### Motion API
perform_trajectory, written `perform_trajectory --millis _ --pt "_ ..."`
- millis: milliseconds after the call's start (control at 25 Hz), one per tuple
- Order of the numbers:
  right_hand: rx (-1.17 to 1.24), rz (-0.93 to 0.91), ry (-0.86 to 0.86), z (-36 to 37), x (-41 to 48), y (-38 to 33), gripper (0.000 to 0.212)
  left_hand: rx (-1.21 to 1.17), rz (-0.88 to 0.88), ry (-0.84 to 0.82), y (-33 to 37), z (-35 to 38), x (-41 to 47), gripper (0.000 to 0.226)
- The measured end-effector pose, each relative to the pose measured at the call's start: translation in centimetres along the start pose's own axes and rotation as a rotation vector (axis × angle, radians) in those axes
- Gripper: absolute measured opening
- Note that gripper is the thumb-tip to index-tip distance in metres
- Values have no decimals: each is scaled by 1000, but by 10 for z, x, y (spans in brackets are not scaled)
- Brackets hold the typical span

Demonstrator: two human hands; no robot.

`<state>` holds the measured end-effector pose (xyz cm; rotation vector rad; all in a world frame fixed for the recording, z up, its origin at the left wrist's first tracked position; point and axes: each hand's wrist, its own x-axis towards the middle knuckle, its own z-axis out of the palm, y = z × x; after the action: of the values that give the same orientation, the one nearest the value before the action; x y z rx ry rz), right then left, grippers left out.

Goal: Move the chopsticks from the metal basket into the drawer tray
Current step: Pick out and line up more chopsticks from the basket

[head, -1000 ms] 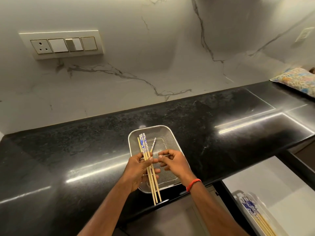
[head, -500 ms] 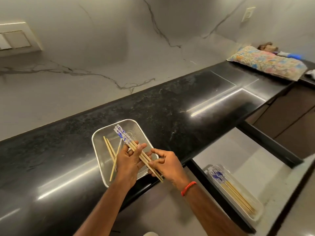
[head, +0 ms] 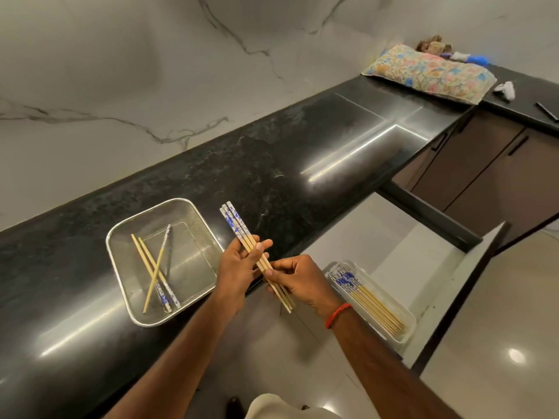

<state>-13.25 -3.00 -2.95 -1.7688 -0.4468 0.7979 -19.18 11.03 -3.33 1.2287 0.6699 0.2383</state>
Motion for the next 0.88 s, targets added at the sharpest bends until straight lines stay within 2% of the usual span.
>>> perform_trajectory --millis 120,400,640,880 --pt "-22 -9 61 -15 -5 8 22 55 -15 -49 -8 25 -2 17" --pt "113 73 112 -54 -25 40 22 83 -69 -144 -25 63 -9 23" --pt "91 81 100 -79 -37 66 15 117 -86 -157 -44 89 -15 11" --pt "21 50 198 -99 -37 86 14 95 -135 -163 -75 120 -17 11"
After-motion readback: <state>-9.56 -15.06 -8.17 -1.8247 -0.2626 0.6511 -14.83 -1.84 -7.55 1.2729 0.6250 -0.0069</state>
